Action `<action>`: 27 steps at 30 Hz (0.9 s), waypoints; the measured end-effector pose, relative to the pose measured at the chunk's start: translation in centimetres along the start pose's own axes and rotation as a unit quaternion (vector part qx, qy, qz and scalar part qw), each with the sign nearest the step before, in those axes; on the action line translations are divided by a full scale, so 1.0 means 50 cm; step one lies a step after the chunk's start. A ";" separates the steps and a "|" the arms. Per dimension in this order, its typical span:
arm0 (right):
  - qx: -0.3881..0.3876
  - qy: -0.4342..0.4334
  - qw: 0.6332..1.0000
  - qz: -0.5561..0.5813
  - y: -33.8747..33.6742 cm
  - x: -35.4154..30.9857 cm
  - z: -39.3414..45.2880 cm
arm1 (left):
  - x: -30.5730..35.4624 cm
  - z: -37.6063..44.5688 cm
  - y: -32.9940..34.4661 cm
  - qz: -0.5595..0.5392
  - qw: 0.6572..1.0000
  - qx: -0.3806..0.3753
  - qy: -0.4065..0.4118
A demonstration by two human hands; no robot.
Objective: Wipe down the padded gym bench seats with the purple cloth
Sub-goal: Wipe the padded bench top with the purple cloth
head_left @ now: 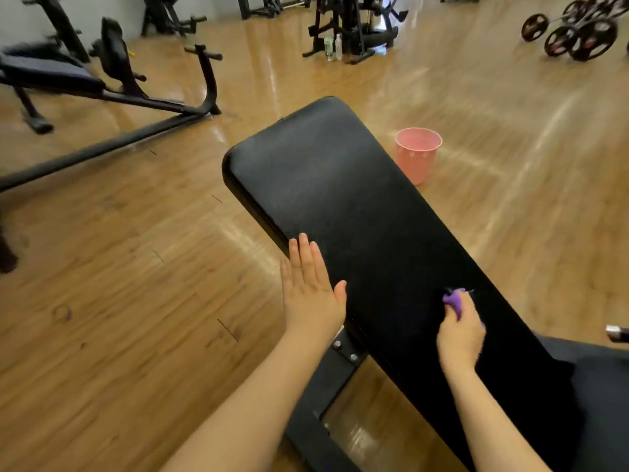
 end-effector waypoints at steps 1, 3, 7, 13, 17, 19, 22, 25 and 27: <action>-0.006 -0.002 1.000 -0.009 0.007 -0.014 -0.036 | 0.000 -0.001 -0.002 0.003 1.000 -0.014 -0.004; -0.055 -0.010 0.998 -0.026 0.019 -0.039 -0.117 | 0.004 -0.005 -0.014 0.014 0.999 -0.044 -0.014; -0.210 0.001 0.970 -0.122 -0.031 -0.093 -0.162 | 0.006 -0.019 -0.079 0.073 0.988 -0.132 0.013; -0.358 -0.133 0.902 -0.204 -0.132 -0.334 -0.172 | -0.038 -0.121 -0.255 0.042 0.977 -0.190 0.091; -0.376 -0.289 0.815 -0.333 -0.137 -0.532 -0.262 | -0.097 -0.198 -0.397 0.025 0.982 -0.183 0.037; -0.389 -0.376 0.761 -0.357 -0.145 -0.624 -0.321 | -0.138 -0.219 -0.471 0.017 0.984 -0.177 0.010; -0.416 -0.480 0.685 -0.358 -0.161 -0.744 -0.412 | -0.204 -0.246 -0.581 0.007 0.984 -0.176 -0.015; -0.444 -0.517 0.649 -0.339 -0.155 -0.840 -0.479 | -0.269 -0.259 -0.669 0.014 0.986 -0.165 -0.032; -0.442 -0.528 0.649 -0.324 -0.139 -0.888 -0.509 | -0.309 -0.259 -0.710 0.016 0.986 -0.159 -0.048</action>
Point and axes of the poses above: each hand's wrist, its own z-axis towards the middle knuckle, its own y-axis out of the palm, x = y × z, the point moved 4 cm from there along z, towards the middle knuckle, and after that the axes turned 2 degrees about x, right-handed, at the moved point
